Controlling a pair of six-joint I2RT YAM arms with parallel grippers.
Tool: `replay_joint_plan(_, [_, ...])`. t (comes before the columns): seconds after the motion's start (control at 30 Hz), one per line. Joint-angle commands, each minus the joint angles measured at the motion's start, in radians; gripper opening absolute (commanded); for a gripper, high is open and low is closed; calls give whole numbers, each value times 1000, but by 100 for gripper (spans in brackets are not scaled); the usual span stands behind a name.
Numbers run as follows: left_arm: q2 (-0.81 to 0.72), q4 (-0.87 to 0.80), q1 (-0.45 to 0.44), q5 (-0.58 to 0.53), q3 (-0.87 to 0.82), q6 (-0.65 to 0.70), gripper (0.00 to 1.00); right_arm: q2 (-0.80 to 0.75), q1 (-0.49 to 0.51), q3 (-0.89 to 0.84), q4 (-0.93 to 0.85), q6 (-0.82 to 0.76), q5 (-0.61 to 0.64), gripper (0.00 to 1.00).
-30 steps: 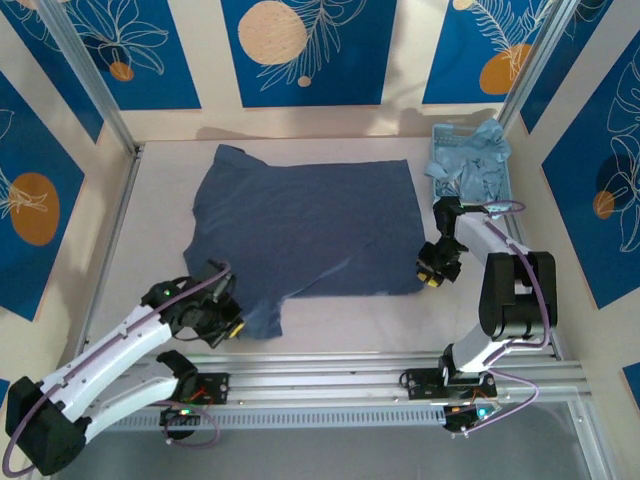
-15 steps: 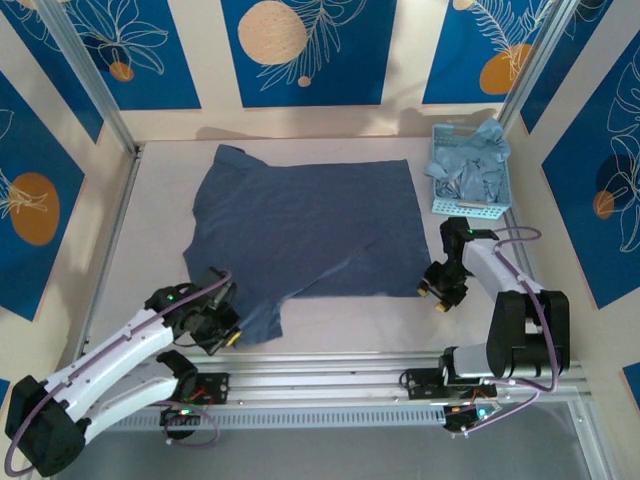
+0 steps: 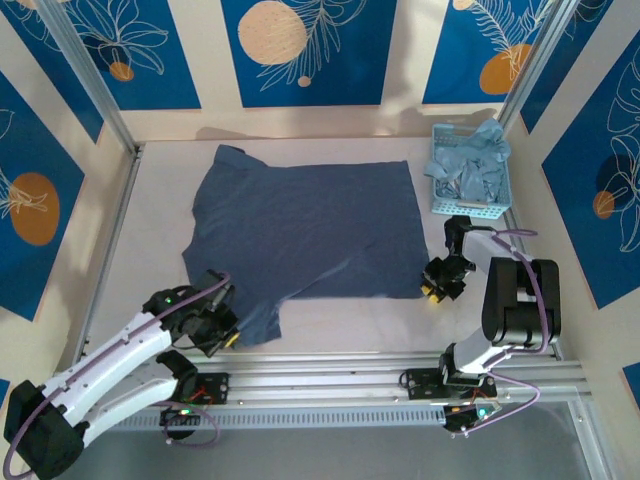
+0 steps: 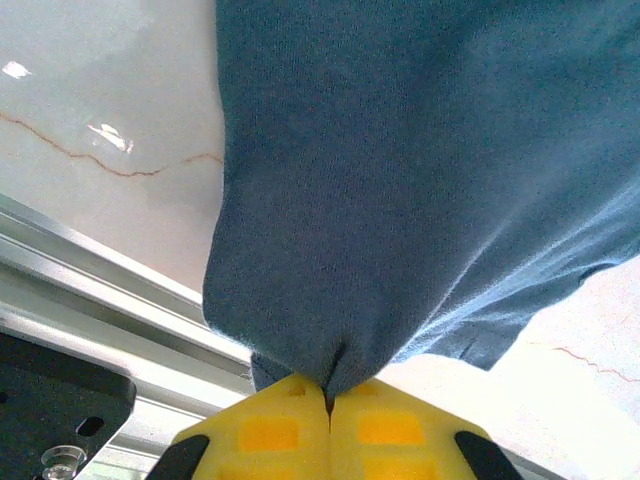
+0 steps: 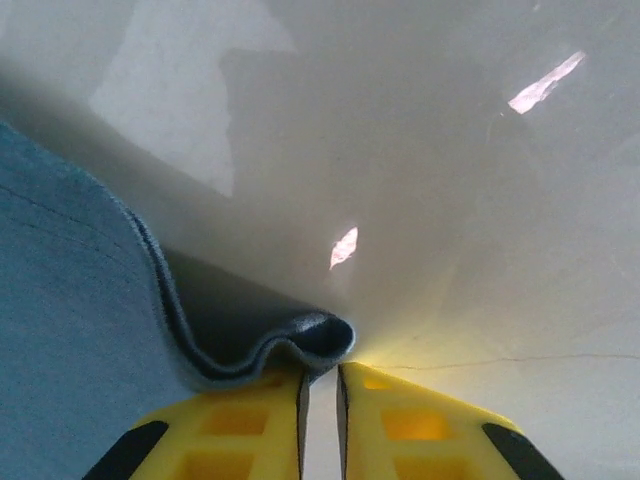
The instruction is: Fold and stack the t-shirts
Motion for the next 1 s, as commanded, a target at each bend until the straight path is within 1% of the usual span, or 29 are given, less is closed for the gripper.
replay_joint_plan(0.0, [-17,-179,-7,-35,-10,-137,0,-10,3,-7,10,19,-29,16])
replay_joint_plan(0.13, [-27,-188,-8,-41,-2,-140,0,-57,6,10,-19,18,-26,16])
replay_joint_plan(0.17, [-30,-190,-7,-44,0,-142,0,-79,9,11,-26,18,-23,18])
replay_joint_plan(0.23, [-32,-188,-8,-45,2,-146,0,-121,21,12,-52,13,6,26])
replay_joint_plan(0.37, [-28,-173,-7,-44,2,-152,0,-147,27,-6,-64,6,11,31])
replay_joint_plan(0.47, [-24,-169,-7,-44,2,-150,0,-128,27,-17,-52,12,4,32])
replay_joint_plan(0.6, [-20,-168,-8,-44,8,-149,0,-59,27,-23,-37,21,1,32])
replay_joint_plan(0.73, [-17,-183,-7,-53,21,-142,0,-11,27,-30,-25,29,1,37])
replay_joint_plan(0.8, [-18,-194,-7,-56,27,-142,0,15,29,-24,-10,29,2,36])
replay_joint_plan(0.87, [-21,-206,-7,-59,34,-142,0,42,31,-7,-5,27,2,34])
replay_joint_plan(0.97, [-27,-238,-7,-61,56,-147,0,45,48,11,-13,29,10,17])
